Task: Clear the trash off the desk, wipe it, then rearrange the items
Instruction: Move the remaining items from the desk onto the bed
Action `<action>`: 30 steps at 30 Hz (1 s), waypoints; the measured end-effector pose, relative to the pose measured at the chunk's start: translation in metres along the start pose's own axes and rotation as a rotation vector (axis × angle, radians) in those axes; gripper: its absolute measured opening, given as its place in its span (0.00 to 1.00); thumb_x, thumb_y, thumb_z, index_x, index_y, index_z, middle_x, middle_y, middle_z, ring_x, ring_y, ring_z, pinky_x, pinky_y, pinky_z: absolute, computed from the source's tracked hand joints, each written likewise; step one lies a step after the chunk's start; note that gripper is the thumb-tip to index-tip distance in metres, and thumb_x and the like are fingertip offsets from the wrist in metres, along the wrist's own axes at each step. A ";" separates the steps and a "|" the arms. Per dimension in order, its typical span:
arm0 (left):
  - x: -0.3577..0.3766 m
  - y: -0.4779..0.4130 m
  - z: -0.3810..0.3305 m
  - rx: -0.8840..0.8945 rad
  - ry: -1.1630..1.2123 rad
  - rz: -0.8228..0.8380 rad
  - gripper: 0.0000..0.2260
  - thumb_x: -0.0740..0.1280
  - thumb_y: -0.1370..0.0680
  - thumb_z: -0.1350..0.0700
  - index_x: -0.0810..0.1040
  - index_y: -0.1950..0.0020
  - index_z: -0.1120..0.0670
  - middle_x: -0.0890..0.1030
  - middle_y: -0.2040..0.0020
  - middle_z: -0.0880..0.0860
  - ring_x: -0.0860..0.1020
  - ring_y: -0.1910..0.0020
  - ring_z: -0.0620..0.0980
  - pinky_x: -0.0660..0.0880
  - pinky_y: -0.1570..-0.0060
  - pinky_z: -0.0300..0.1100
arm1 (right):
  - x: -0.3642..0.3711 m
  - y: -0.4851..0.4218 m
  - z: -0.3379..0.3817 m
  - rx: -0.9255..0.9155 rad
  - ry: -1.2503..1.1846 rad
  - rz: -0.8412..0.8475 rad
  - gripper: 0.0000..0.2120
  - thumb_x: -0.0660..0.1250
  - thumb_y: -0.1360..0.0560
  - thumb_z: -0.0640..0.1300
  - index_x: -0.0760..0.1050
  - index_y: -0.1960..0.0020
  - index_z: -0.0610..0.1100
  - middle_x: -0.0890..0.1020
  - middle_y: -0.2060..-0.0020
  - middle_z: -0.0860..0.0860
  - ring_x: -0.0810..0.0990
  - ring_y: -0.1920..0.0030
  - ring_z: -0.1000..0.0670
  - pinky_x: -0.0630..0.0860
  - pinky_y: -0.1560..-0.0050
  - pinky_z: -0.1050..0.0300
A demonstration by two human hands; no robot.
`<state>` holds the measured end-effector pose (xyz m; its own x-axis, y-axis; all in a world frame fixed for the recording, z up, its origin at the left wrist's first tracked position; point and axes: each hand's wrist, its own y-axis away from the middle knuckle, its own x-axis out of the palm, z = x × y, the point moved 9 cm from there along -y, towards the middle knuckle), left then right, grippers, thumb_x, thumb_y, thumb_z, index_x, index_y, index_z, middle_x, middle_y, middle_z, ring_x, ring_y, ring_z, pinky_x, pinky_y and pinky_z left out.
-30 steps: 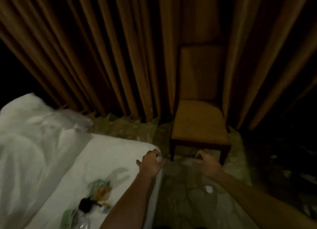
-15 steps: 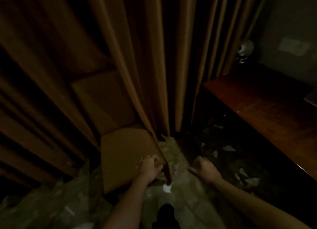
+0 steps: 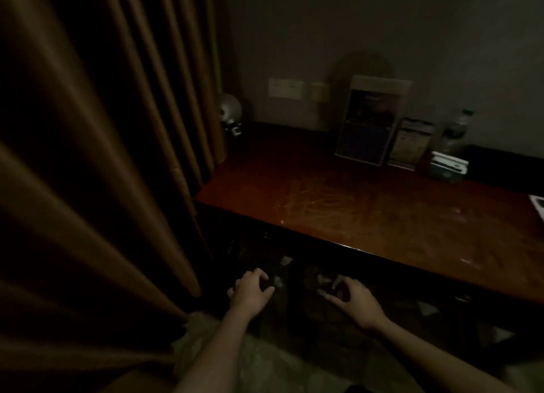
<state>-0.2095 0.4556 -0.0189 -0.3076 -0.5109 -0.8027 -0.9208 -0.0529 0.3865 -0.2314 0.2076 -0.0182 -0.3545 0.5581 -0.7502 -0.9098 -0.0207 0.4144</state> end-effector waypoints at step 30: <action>0.113 -0.296 -0.429 0.594 -0.194 0.266 0.18 0.67 0.24 0.51 0.70 0.36 0.46 0.71 0.37 0.46 0.71 0.37 0.48 0.66 0.39 0.45 | -0.265 -0.215 -0.230 0.423 -0.289 -0.389 0.37 0.72 0.30 0.55 0.59 0.27 0.48 0.68 0.31 0.49 0.72 0.35 0.51 0.71 0.37 0.55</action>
<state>0.1311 0.0452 -0.0286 -0.5286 -0.2755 -0.8029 -0.7663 0.5618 0.3118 0.0082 -0.1268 -0.0274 0.1103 0.6614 -0.7419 -0.7753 0.5243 0.3522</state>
